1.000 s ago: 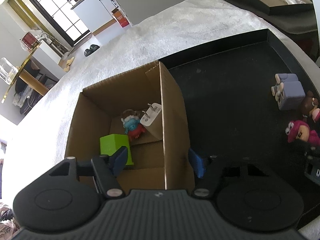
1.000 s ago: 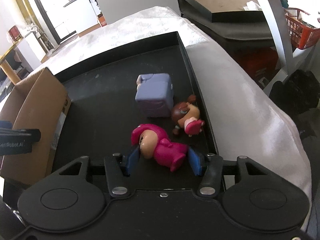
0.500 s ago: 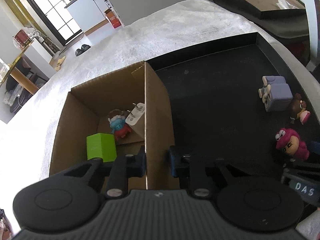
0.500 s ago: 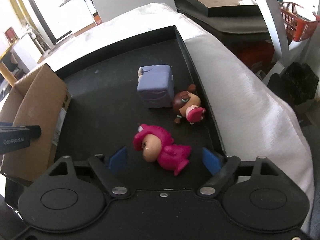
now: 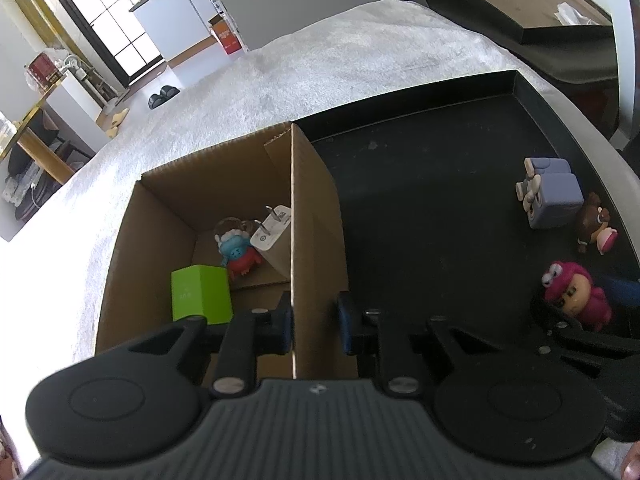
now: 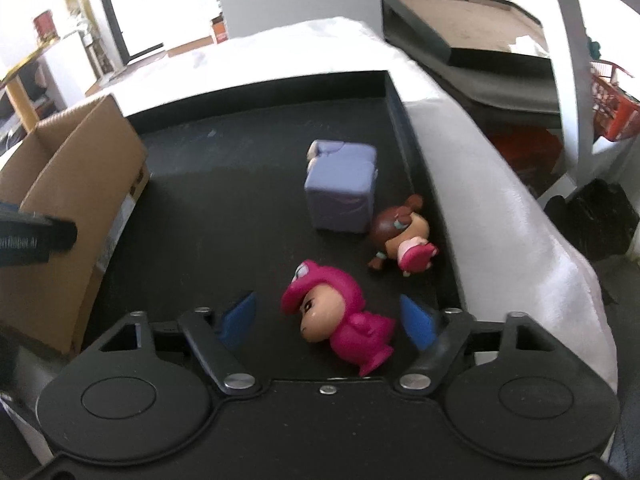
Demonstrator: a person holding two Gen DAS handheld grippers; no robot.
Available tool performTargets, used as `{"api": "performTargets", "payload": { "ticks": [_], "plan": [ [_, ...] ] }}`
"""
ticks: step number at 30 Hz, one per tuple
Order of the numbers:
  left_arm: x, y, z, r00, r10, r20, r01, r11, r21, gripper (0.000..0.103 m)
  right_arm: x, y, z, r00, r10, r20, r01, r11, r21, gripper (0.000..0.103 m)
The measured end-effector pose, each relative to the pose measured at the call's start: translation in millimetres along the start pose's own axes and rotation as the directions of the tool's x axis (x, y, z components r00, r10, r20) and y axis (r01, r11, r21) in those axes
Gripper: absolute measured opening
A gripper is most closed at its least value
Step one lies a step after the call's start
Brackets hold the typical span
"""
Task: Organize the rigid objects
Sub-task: 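Close the right gripper on the pink doll and lift it, then carry the pink doll with the right gripper toward the cardboard box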
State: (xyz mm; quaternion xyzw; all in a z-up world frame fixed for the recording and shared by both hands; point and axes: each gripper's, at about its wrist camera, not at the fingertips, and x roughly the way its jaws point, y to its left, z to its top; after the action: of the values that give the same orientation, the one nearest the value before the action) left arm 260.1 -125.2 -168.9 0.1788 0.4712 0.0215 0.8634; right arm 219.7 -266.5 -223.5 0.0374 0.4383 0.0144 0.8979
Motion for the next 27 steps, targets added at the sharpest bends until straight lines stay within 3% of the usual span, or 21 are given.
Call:
{"api": "performTargets", "payload": {
  "ticks": [8, 9, 10, 11, 23, 27],
  "plan": [
    [0, -1, -1, 1.0, 0.002, 0.004, -0.002, 1.0, 0.009, 0.022, -7, 1, -5, 0.999, -0.024, -0.025, 0.023, 0.999, -0.041, 0.061],
    [-1, -1, -1, 1.0, 0.001, 0.001, -0.001, 1.0, 0.012, 0.022, -8, 1, -5, 0.999, -0.026, -0.025, 0.025, 0.999, -0.037, 0.059],
    [-2, 0, -1, 1.0, 0.001, -0.002, -0.001, 1.0, 0.015, 0.022, -11, 0, -4, 0.999, -0.03, -0.02, 0.029, 0.999, -0.039, 0.044],
    [-3, 0, 0, 1.0, 0.0, -0.003, 0.0, 1.0, 0.015, 0.022, -13, 0, -4, 0.999, -0.042, -0.025, 0.041, 0.998, -0.038, 0.043],
    [-24, 10, -6, 1.0, -0.024, -0.006, 0.024, 1.0, 0.005, 0.025, -43, -3, 2, 0.998, -0.055, 0.017, 0.055, 0.998, -0.035, 0.043],
    [-34, 13, -6, 1.0, -0.031, 0.002, 0.031, 1.0, 0.001, 0.033, -55, 3, 6, 0.998, -0.049, 0.035, 0.051, 0.998, -0.043, 0.043]
  ]
}}
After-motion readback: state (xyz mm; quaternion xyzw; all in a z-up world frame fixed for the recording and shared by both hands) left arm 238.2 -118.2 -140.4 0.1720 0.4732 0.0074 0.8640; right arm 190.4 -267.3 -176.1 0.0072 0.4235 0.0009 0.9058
